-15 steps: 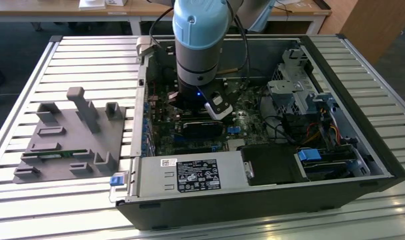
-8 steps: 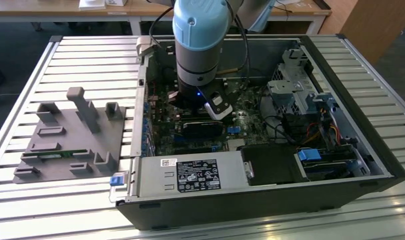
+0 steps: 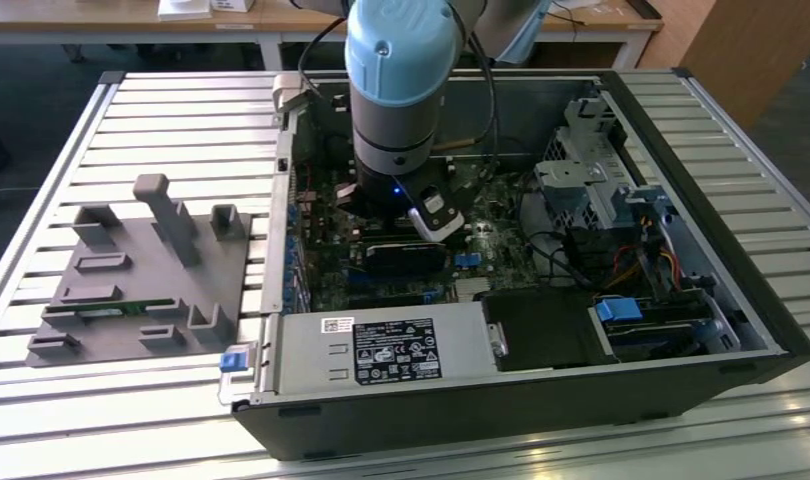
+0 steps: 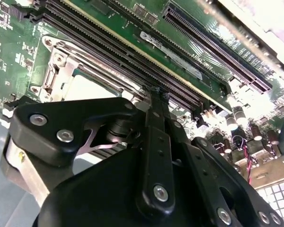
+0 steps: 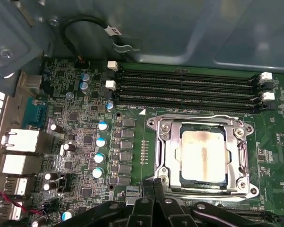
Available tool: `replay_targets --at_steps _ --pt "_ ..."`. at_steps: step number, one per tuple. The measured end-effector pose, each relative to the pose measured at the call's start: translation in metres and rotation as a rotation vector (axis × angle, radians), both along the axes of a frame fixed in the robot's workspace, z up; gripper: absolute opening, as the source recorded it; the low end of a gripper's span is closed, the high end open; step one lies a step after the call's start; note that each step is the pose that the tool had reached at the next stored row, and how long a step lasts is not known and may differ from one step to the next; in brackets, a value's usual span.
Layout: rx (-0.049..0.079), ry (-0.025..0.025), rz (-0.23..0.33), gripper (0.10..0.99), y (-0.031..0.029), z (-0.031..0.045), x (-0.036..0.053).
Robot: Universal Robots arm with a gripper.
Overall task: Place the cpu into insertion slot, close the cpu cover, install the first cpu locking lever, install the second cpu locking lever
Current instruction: 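Install the second cpu locking lever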
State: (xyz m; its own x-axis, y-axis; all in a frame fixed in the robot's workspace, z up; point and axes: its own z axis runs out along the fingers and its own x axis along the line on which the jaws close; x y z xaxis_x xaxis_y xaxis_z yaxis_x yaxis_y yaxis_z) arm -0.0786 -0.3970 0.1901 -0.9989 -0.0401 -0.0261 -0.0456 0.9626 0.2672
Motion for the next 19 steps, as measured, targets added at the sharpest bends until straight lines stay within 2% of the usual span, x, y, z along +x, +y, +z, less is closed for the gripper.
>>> replay_targets --at_steps 6,10,12,19 --pt "0.002 -0.0002 0.000 0.122 0.0000 -0.0034 -0.0065" --pt "0.003 -0.0010 0.000 0.122 0.0001 -0.0027 -0.0067" --pt "0.003 -0.0014 0.000 0.122 0.0002 0.0017 -0.0066" --pt "0.002 -0.0007 0.000 0.122 0.0001 0.0246 -0.0067"
